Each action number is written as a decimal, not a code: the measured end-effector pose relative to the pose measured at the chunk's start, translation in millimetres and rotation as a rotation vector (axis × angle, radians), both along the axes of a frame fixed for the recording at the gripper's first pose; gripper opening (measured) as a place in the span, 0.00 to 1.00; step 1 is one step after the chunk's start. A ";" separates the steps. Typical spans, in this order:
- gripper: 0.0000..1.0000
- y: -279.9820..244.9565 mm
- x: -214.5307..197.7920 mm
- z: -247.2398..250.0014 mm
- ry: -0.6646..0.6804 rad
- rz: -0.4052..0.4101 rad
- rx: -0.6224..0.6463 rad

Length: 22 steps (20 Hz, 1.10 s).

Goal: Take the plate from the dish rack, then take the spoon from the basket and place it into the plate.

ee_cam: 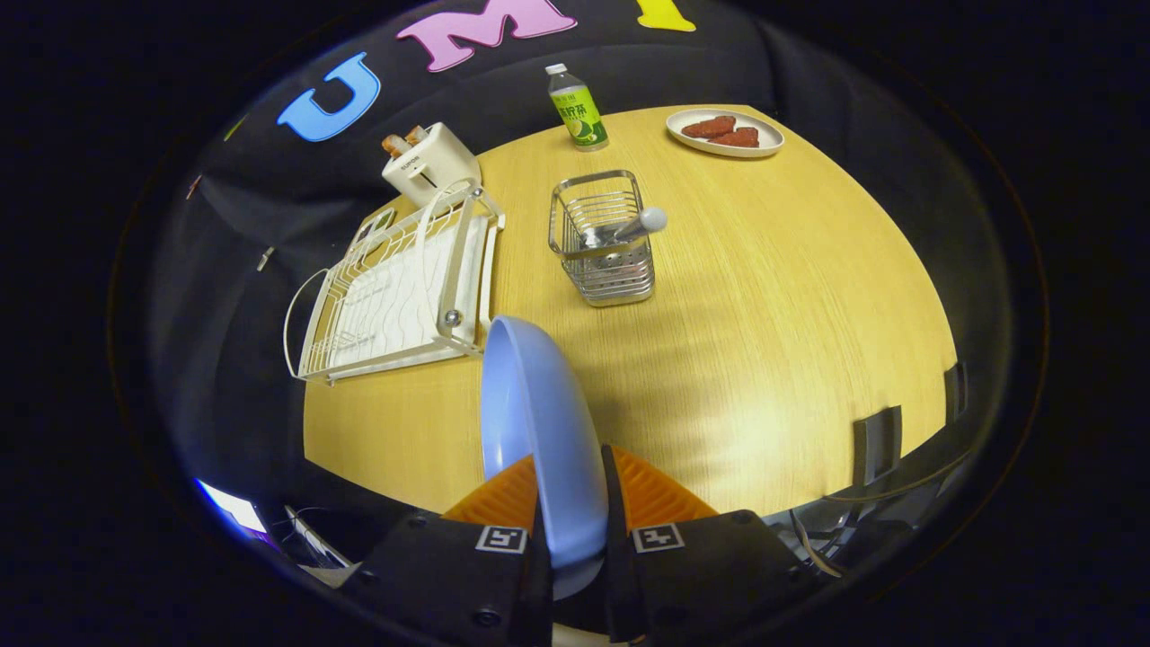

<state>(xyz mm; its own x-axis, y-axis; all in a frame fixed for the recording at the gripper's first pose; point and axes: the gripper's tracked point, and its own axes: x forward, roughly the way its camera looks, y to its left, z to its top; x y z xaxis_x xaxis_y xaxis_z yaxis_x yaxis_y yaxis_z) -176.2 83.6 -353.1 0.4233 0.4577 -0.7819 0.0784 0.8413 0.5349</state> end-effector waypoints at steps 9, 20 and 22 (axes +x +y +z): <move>0.36 17.3 19.3 -31.4 0.013 -0.045 0.097; 0.59 -13.0 22.2 -63.1 0.026 -0.074 -0.131; 0.61 -15.4 24.7 -57.8 0.007 -0.094 -0.122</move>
<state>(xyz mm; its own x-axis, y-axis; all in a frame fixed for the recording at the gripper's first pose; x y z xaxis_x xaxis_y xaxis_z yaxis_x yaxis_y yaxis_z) -151.5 68.2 -410.9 0.4541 0.3178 -0.8324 0.1630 0.8888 0.4283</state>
